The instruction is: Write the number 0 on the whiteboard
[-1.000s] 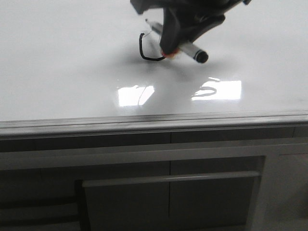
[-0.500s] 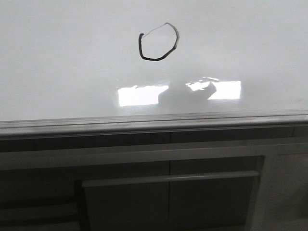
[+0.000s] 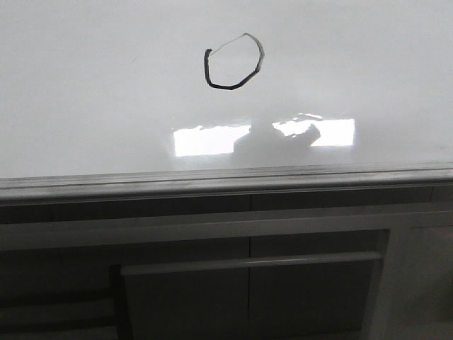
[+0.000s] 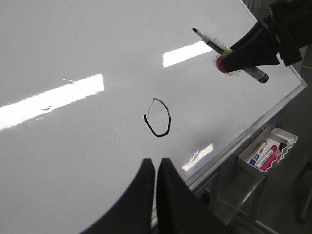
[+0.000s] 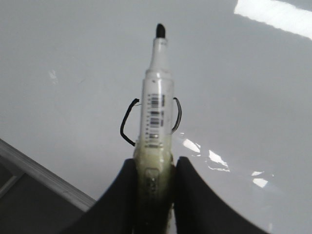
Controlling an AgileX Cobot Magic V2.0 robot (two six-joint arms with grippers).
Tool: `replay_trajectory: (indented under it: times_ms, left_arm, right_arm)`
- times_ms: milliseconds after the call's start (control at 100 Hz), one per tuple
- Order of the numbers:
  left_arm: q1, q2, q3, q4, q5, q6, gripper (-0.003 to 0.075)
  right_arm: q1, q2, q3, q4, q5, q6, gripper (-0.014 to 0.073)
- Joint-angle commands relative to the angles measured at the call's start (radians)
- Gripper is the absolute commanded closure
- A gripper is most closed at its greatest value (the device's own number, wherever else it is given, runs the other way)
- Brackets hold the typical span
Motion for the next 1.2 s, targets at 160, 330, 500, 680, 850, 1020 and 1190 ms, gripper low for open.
replay_trajectory:
  times_ms: [160, 330, 500, 680, 850, 1020, 1190]
  left_arm:
    - [-0.007, 0.01, -0.023, 0.019, -0.063, -0.01, 0.074]
    - [-0.007, 0.01, -0.023, 0.019, -0.063, -0.01, 0.074]
    - [-0.007, 0.01, -0.023, 0.019, -0.063, -0.01, 0.074]
    - [-0.007, 0.054, -0.023, -0.019, -0.07, 0.073, 0.0724]
    - [-0.007, 0.192, -0.052, -0.22, -0.07, 0.379, 0.0439]
    - [-0.007, 0.352, -0.124, -0.382, -0.07, 0.686, 0.0259]
    - [-0.007, 0.489, -0.222, -0.515, 0.032, 0.919, 0.026]
  right_arm:
    - [-0.004, -0.031, -0.025, -0.012, -0.085, -0.014, 0.0643]
    - [-0.004, -0.031, -0.025, -0.001, -0.086, -0.014, 0.0643]
    - [-0.004, -0.031, -0.025, 0.117, -0.071, -0.026, 0.066]
    - [-0.004, 0.009, -0.025, 0.48, 0.146, -0.295, 0.0669]
    - [-0.004, 0.076, -0.025, 0.785, 0.433, -0.498, 0.0669]
    - [-0.004, 0.124, -0.046, 0.971, 0.595, -0.609, 0.0669]
    - [-0.004, 0.127, -0.071, 0.991, 0.62, -0.611, 0.0669]
